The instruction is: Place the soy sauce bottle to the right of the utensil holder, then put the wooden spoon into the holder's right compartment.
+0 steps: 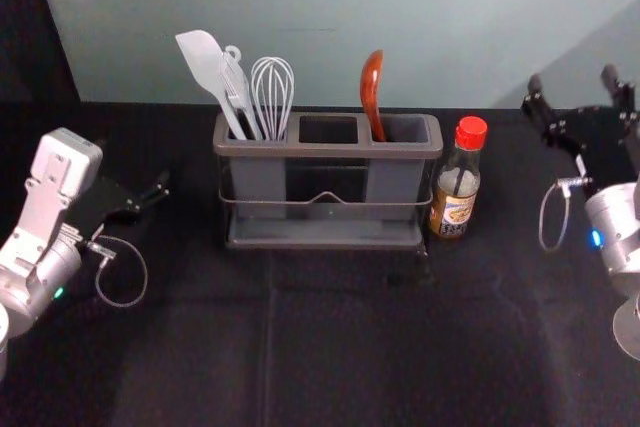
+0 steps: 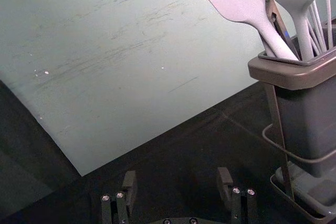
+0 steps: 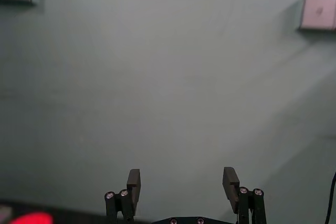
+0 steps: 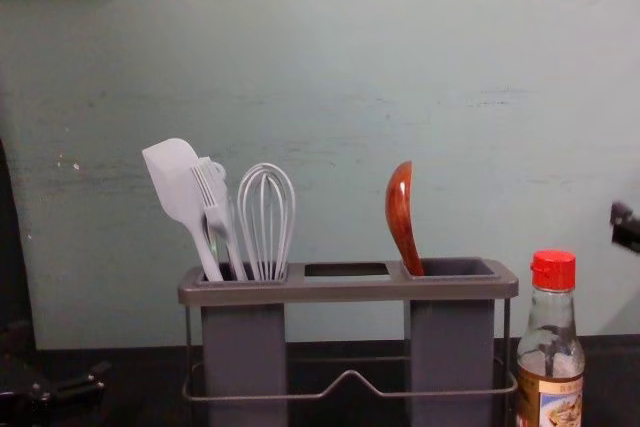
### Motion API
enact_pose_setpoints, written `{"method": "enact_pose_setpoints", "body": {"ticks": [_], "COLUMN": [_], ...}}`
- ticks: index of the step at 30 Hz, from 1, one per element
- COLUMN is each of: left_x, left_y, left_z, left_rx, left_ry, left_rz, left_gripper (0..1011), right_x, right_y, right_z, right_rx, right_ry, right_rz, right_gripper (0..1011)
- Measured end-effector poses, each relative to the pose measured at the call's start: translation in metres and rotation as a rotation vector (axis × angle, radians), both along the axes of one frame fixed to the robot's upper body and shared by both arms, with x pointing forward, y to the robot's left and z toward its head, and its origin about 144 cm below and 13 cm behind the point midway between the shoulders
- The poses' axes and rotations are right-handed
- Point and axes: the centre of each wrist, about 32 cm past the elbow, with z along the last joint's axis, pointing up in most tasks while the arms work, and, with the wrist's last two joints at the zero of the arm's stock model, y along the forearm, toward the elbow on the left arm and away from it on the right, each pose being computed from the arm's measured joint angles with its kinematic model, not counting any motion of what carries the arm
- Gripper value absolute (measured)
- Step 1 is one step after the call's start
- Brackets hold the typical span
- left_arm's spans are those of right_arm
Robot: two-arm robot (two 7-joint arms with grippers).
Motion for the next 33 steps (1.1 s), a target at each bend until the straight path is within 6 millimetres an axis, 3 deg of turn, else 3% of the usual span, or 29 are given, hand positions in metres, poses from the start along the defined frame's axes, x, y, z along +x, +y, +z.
{"method": "enact_pose_setpoints", "body": {"ticks": [14, 33], "left_x": [0.0000, 0.0000], "left_y": [0.0000, 0.0000], "left_z": [0.0000, 0.0000], "left_rx": [0.000, 0.000], "left_ry": [0.000, 0.000], "left_rz": [0.000, 0.000], "left_gripper": [1005, 1005], "right_x": [-0.0089, -0.0079], "right_y": [0.0021, 0.0006], "right_z": [-0.0065, -0.0101], "right_rx": [0.001, -0.023], "right_ry": [0.213, 0.262], "right_rz": [0.026, 0.039], "right_gripper": [1003, 1003]}}
